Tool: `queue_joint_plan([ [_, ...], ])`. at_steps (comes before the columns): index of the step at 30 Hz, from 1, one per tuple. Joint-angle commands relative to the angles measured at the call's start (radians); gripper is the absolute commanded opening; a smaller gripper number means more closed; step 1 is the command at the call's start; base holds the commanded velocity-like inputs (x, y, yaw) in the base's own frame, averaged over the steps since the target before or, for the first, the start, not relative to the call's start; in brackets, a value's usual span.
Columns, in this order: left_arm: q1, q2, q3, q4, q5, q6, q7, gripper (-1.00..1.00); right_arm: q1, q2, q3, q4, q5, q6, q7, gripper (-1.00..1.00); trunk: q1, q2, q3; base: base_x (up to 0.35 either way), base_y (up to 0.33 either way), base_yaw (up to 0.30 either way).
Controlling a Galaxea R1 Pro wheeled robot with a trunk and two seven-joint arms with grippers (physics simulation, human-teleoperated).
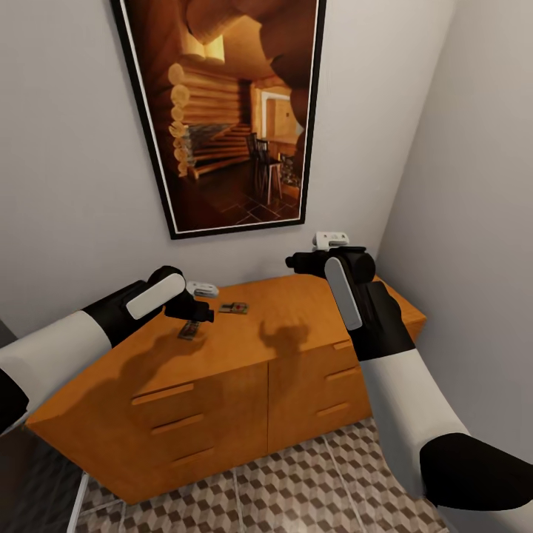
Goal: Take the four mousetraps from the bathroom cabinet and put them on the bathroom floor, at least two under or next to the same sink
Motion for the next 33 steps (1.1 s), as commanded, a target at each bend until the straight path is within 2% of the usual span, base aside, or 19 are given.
queue_joint_plan([
  [1, 0.0, 0.0, 0.0, 0.0, -0.001, -0.001, 0.0, 1.0, 0.001, 0.0, 0.0, 0.0, 0.0, 0.0, 0.0, 1.0, 0.0, 0.0, 0.0, 0.164, 0.0, 0.0],
  [12, 0.0, 0.0, 0.001, 0.0, -0.048, -0.002, -0.006, 1.0, 0.009, 0.001, 0.006, 0.0, 0.0, 0.0, 0.001, 1.0, 0.0, 0.0, 0.0, 0.195, 0.03, 0.0],
  [19, 0.0, 0.003, 0.002, 0.002, -0.06, -0.003, -0.054, 1.0, 0.01, 0.0, 0.035, 0.0, 0.0, 0.0, 0.0, 1.0, 0.0, 0.0, 0.0, 0.033, 0.006, 0.0],
  [24, 0.0, 0.008, 0.001, 0.002, -0.074, -0.003, -0.083, 1.0, 0.01, 0.0, 0.043, 0.0, 0.0, 0.0, 0.0, 1.0, 0.0, 0.0, 0.0, 0.009, 0.002, 0.0],
  [33, 0.0, 0.015, -0.003, 0.009, -0.107, -0.008, -0.098, 1.0, 0.012, 0.0, 0.046, 0.0, 0.0, 0.0, 0.0, 1.0, 0.0, 0.0, 0.0, 0.002, 0.0, 0.0],
])
